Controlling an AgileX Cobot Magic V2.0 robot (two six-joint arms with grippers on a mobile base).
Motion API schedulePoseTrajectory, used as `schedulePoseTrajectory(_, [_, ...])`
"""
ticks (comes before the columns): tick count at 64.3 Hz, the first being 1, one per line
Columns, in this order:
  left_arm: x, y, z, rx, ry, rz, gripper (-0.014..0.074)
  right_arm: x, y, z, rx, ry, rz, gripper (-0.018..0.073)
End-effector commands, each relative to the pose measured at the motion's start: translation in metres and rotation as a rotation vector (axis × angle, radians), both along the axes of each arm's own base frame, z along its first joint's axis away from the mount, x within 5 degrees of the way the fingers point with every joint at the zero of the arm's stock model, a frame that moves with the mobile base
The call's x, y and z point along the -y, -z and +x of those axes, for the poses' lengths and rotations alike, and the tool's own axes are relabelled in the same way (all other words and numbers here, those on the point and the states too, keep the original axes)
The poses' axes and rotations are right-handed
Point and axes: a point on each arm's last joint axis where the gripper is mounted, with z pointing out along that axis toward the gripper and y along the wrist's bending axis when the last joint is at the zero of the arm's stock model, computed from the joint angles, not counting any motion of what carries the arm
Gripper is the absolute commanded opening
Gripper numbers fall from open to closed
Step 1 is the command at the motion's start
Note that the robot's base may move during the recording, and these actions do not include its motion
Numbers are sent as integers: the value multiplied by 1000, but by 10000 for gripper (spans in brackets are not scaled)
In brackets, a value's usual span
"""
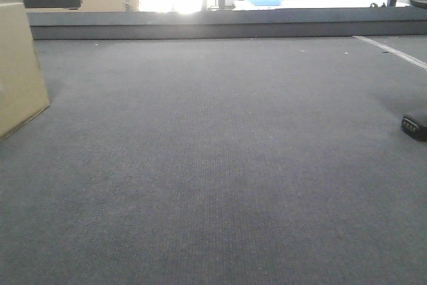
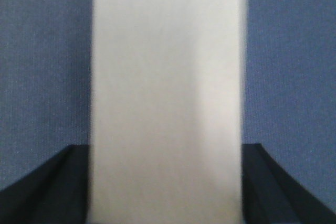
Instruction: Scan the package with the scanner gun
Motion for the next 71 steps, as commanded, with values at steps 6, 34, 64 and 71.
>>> schedulePoseTrajectory(6, [-1,-3,0,31,-11,-11,468,1,-2,-2,-74,19,11,-169])
schedulePoseTrajectory(34, [-2,-42,-7,164,-63,-31,463,-10,-14,-2,-94,-117,-43,-169])
schedulePoseTrajectory(64, [-1,-111,-113,493,-64,-18,-110,-14,-15,-2,-92,-173,-44,-169])
schedulePoseTrajectory(71, [1,-101,-130,556,-65,-55,-111,-14,-15,-2,-92,-173,-44,-169])
